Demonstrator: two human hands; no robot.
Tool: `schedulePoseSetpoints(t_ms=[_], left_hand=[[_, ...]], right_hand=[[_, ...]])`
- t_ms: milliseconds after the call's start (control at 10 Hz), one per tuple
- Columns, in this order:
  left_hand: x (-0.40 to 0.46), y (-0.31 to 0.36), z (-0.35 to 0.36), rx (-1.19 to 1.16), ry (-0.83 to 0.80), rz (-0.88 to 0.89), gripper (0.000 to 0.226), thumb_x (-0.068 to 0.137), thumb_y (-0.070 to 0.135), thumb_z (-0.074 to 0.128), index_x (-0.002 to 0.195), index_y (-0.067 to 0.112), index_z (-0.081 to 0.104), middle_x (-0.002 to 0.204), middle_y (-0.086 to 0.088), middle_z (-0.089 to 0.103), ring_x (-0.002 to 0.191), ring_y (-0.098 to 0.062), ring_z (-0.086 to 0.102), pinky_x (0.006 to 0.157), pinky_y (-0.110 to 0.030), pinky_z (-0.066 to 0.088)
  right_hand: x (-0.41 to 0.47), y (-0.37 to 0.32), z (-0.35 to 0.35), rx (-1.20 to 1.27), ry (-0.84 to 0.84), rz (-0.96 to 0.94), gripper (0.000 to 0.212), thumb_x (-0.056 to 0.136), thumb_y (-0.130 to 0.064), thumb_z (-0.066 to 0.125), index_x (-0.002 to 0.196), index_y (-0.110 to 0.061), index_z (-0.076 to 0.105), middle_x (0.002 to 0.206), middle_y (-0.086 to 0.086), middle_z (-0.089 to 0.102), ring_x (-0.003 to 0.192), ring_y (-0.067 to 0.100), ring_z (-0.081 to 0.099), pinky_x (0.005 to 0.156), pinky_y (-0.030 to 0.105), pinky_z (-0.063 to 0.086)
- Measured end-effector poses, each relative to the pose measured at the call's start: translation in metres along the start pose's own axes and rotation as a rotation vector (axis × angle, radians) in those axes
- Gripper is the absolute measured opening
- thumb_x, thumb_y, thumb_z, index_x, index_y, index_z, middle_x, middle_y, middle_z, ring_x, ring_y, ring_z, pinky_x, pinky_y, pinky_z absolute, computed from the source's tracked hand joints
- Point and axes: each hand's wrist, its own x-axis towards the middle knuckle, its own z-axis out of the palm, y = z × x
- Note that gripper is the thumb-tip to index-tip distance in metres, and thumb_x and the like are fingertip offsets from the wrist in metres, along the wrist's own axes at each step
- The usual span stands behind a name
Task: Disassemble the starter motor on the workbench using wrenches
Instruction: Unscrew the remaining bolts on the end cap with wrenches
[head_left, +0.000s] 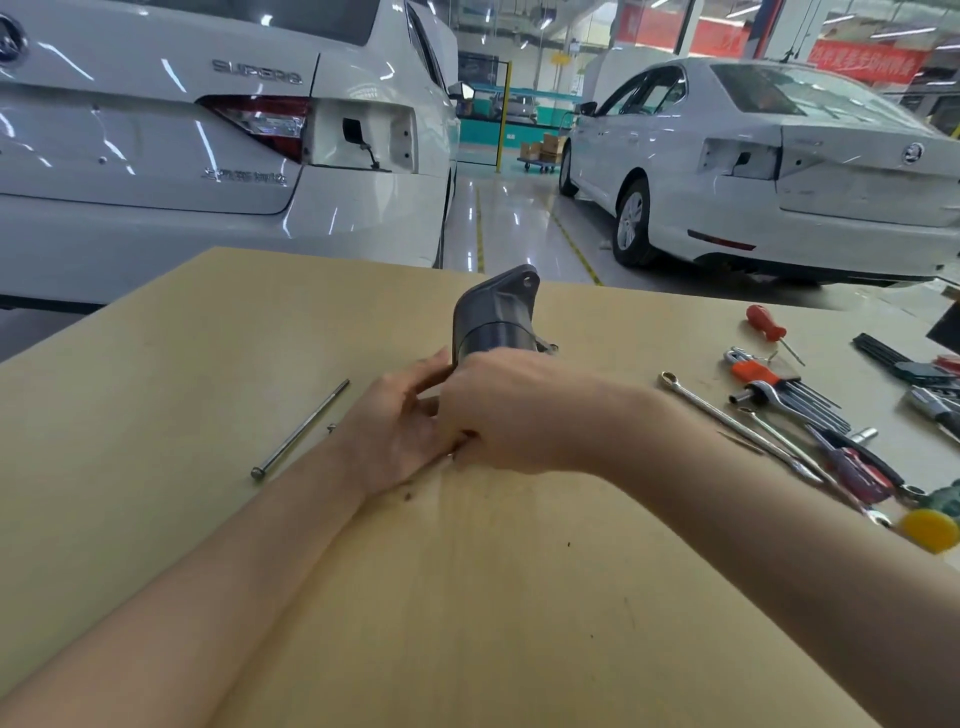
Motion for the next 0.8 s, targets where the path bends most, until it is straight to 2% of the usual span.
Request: schedulePoseSetpoints(t_ms=[100,200,300,400,500,600,700,800], left_hand=[[0.001,0.0,-0.001,-0.028,-0.046,-0.005,0.019,0.088,0.026,0.06,0.089,0.013,0.074,0.087,-0.007,0.07,0.077,-0.02,0.067,0.082,-0.038,0.051],[0.0,-0.001,0.003,0.015,-0.037,0.015,0.039,0.073,0.027,0.072,0.107,0.011,0.063,0.093,-0.006,0.069,0.081,-0.019,0.069,0.076,-0.036,0.056],[-0.003,0.0,0.005,-0.061,-0.081,-0.04,0.044,0.072,0.027,0.069,0.109,0.006,0.061,0.088,-0.012,0.069,0.076,-0.024,0.07,0.066,-0.035,0.058],[-0.001,-0.001,0.005,-0.054,-0.087,-0.044,0.041,0.072,0.027,0.069,0.106,0.005,0.064,0.09,-0.014,0.07,0.082,-0.026,0.071,0.076,-0.041,0.06],[-0.001,-0.002,0.005,-0.042,-0.09,-0.042,0.042,0.071,0.029,0.069,0.105,0.005,0.065,0.094,-0.014,0.071,0.087,-0.028,0.07,0.083,-0.043,0.058],[-0.001,-0.002,0.005,-0.04,-0.084,-0.044,0.042,0.073,0.03,0.068,0.107,0.006,0.064,0.096,-0.015,0.071,0.09,-0.029,0.07,0.084,-0.044,0.058],[-0.001,-0.002,0.004,-0.053,-0.073,-0.047,0.048,0.073,0.029,0.068,0.114,0.005,0.06,0.1,-0.016,0.07,0.095,-0.031,0.068,0.087,-0.045,0.056],[-0.001,-0.002,0.004,-0.065,-0.069,-0.046,0.046,0.076,0.029,0.067,0.115,0.006,0.06,0.1,-0.016,0.069,0.095,-0.031,0.068,0.086,-0.045,0.057]], right_hand=[[-0.016,0.0,0.007,0.257,0.207,-0.091,0.007,0.088,-0.013,0.062,0.087,-0.013,0.069,0.079,-0.004,0.061,0.079,0.014,0.058,0.065,0.023,0.044],[-0.047,-0.001,0.013,1.149,0.701,-0.005,0.006,0.085,-0.008,0.067,0.088,-0.013,0.069,0.075,0.002,0.067,0.064,0.007,0.058,0.061,0.014,0.043],[-0.067,-0.008,0.034,1.73,1.012,0.288,0.01,0.09,-0.019,0.058,0.082,-0.013,0.059,0.074,0.011,0.067,0.059,0.02,0.062,0.057,0.026,0.052],[-0.074,-0.01,0.056,2.135,1.097,0.604,0.015,0.089,-0.018,0.054,0.08,-0.006,0.053,0.073,0.018,0.069,0.064,0.025,0.069,0.061,0.029,0.057],[-0.074,-0.008,0.068,2.37,1.102,0.765,0.022,0.095,-0.011,0.049,0.075,-0.003,0.053,0.072,0.02,0.07,0.069,0.025,0.072,0.058,0.026,0.057],[-0.072,-0.007,0.071,2.42,1.108,0.751,0.025,0.096,-0.008,0.049,0.072,-0.004,0.055,0.074,0.02,0.069,0.074,0.026,0.073,0.06,0.026,0.057],[-0.072,-0.007,0.068,2.459,1.101,0.733,0.035,0.095,-0.003,0.046,0.062,-0.005,0.058,0.074,0.021,0.067,0.075,0.028,0.073,0.059,0.027,0.058],[-0.073,-0.009,0.067,2.469,1.09,0.716,0.036,0.093,-0.001,0.045,0.061,-0.006,0.058,0.073,0.022,0.068,0.072,0.029,0.072,0.059,0.028,0.058]])
